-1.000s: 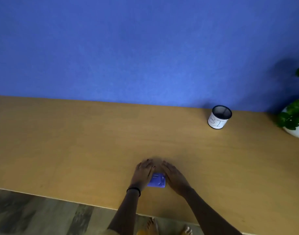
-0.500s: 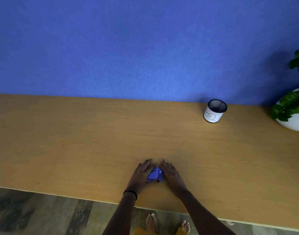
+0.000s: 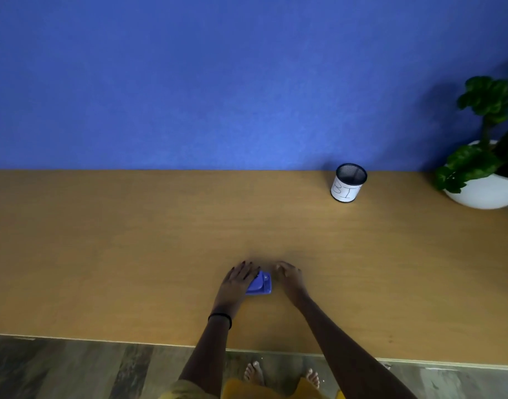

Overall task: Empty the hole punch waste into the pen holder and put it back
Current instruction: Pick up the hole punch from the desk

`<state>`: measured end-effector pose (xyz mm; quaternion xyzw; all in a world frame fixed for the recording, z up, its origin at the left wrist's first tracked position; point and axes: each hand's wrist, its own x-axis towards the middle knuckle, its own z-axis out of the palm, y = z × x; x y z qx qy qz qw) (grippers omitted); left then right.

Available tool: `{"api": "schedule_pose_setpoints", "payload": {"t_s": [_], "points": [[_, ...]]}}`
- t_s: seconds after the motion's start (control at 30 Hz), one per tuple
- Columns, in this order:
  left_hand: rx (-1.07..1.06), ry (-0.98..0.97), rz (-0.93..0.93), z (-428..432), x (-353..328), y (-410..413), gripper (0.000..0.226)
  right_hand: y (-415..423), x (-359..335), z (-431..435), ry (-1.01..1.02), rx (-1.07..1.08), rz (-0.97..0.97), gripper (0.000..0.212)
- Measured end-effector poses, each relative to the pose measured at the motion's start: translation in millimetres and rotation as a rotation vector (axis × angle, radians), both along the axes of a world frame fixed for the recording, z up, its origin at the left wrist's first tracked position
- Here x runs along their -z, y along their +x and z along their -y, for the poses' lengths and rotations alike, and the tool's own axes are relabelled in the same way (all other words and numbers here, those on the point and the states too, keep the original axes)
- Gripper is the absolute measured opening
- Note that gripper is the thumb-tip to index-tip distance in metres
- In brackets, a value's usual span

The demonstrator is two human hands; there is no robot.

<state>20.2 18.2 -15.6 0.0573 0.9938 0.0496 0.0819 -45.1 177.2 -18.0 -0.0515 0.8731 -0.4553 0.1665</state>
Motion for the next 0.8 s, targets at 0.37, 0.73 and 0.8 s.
{"api": "schedule_pose_setpoints", "payload": {"t_s": [0.37, 0.73, 0.8], "points": [[0.035, 0.026, -0.039, -16.6, -30.2, -33.0, 0.066, -23.6, -20.5, 4.3, -0.407, 0.245, 0.510, 0.022], [0.033, 0.130, -0.152, -23.1, -49.0, -66.3, 0.071, -55.9, -37.7, -4.1, -0.462, 0.281, 0.412, 0.036], [0.054, 0.119, -0.160, -24.1, -51.3, -73.5, 0.070, -61.2, -40.9, -5.9, -0.459, 0.281, 0.399, 0.038]]}}
